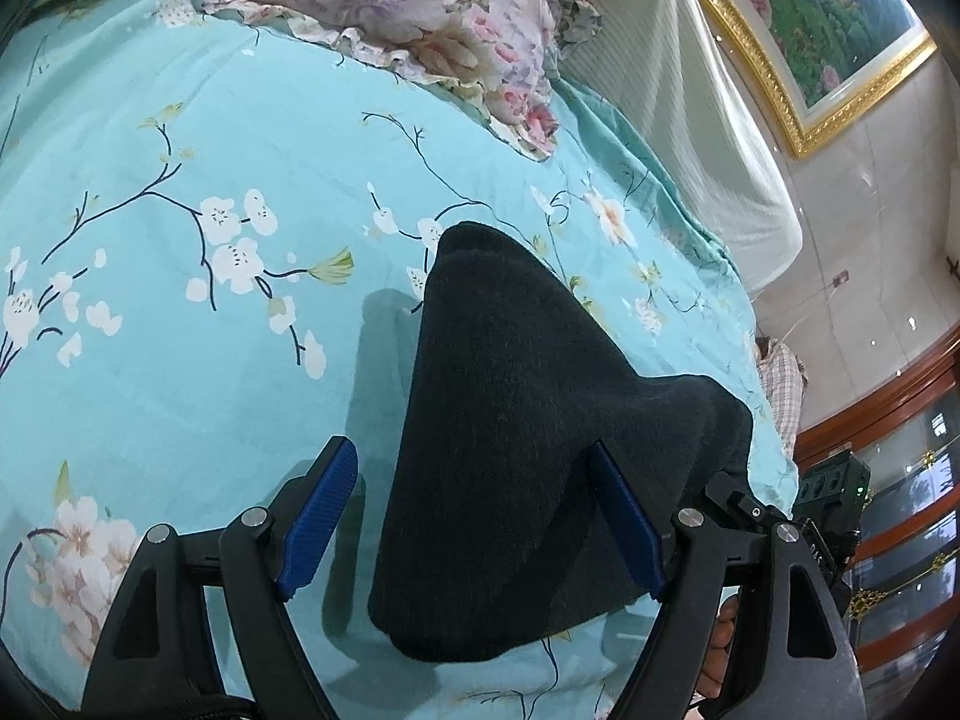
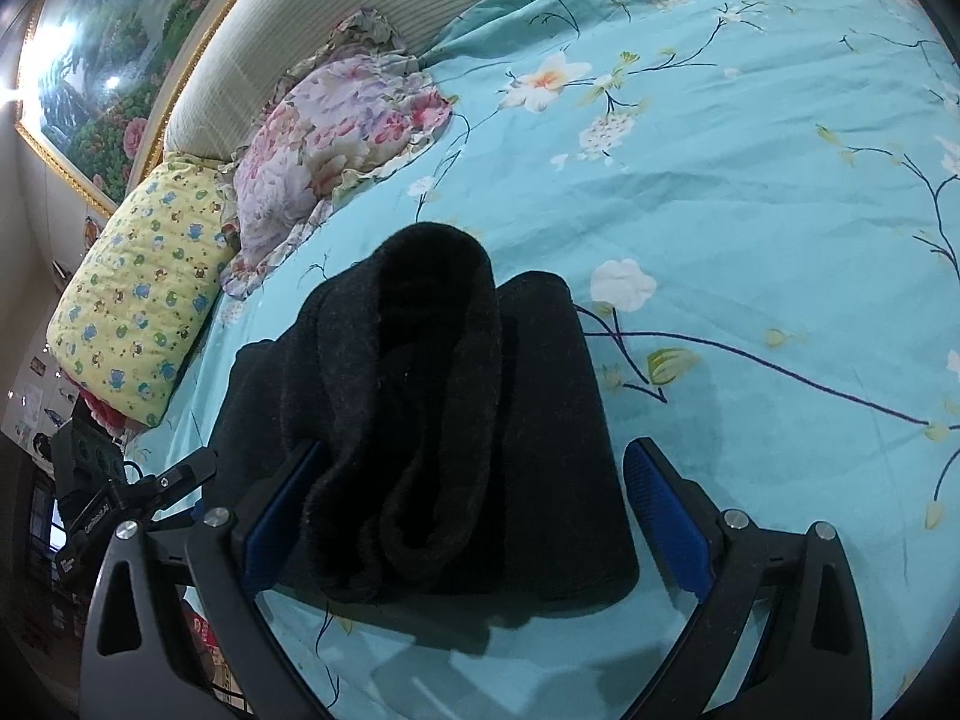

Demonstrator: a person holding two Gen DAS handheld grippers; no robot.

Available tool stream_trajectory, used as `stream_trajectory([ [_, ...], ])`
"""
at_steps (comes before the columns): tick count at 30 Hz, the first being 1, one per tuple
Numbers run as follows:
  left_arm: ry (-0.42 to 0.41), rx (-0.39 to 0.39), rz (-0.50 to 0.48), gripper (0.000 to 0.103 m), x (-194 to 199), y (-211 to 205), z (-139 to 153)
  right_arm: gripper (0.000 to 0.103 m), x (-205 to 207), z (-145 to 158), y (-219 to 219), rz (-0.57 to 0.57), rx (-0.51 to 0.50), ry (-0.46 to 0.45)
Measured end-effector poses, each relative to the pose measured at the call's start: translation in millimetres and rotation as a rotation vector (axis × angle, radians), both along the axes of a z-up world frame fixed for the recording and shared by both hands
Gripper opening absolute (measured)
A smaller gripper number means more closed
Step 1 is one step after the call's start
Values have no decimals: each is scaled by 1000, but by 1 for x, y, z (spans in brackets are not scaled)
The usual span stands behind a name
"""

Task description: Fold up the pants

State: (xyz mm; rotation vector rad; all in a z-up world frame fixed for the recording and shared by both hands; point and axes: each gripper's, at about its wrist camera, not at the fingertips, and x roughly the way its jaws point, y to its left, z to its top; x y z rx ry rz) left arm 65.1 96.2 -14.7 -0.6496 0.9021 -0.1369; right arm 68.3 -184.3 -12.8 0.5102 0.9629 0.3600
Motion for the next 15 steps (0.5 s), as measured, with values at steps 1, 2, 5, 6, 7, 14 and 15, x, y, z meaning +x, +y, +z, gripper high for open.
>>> stream_trajectory([
  [1, 2, 1, -1, 80, 1, 0, 0, 98, 1, -1, 0, 4, 5, 2],
  [2, 5, 0, -3, 80, 3, 0, -1, 98, 2, -2, 0, 9, 12, 5],
  [5, 20, 0, -9, 81, 9, -1, -5, 96, 4, -6, -1, 20, 26, 11],
  [6, 24, -1, -11, 81, 12, -2, -7, 94, 5, -7, -1, 24, 34, 8],
  [7, 30, -3, -13, 81, 15, -3, -8, 91, 4, -8, -2, 25, 35, 7],
  [14, 69, 60, -33, 80, 32, -19, -17, 68, 1, -12, -9, 37, 75, -6],
  [15, 73, 78, -36, 79, 34, -22, -17, 66, 1, -13, -10, 37, 83, -7],
])
